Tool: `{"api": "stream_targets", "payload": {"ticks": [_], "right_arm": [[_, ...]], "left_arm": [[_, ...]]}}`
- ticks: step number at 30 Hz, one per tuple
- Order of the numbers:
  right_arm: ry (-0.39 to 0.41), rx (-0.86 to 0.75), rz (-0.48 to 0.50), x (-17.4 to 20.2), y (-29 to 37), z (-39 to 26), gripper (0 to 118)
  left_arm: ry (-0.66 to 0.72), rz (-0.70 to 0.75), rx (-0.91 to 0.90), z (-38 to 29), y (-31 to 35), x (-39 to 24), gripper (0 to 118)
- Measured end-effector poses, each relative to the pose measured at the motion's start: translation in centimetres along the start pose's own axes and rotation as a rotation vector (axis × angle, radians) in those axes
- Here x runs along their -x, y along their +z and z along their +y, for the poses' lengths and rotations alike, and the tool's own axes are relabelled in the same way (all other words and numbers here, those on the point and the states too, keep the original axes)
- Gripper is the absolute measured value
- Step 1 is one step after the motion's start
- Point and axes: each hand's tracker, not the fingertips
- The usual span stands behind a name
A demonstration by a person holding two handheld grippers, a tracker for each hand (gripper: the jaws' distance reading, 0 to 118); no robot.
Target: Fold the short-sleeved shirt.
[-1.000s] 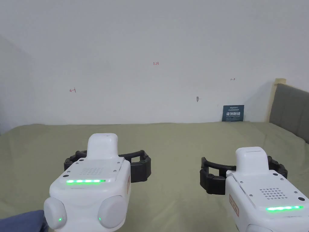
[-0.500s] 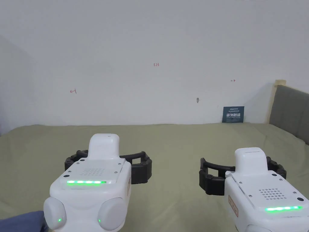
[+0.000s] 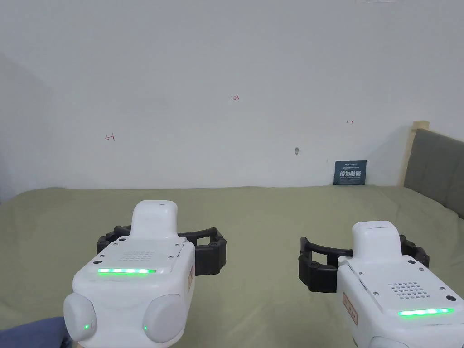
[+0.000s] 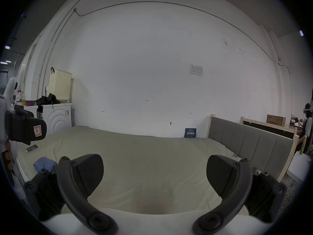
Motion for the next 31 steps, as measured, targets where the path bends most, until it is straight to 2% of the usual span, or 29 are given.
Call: {"api": "stream_targets", "payload": {"ticks": [5,17,20,23,31], "right_arm": [[0.001,0.001,0.001,0.0,0.0,0.1,118],[-0.002,0.005,0.007,-0.1,0.0,0.0,118],[-0.002,0.006,0.003,-0.1,0.0,0.0,118],[-0.005,0.007,0.005,-0.1,0.0,0.1,118],[0.006,0.006,0.000,0.0,-0.1,0.2,118]], "left_arm": [[-0.019,-0.044,-0.014,-0.3,0.1,-0.1,118],[0.007,0.031,0.013,-0.2,0.6,0.0,118],[0.043,-0.040,0.020,0.0,0.9,0.4,118],[0.045,-0.034,0.017,0.0,0.7,0.4,118],[-0.004,0.006,-0.010,-0.1,0.6,-0.3,118]]}}
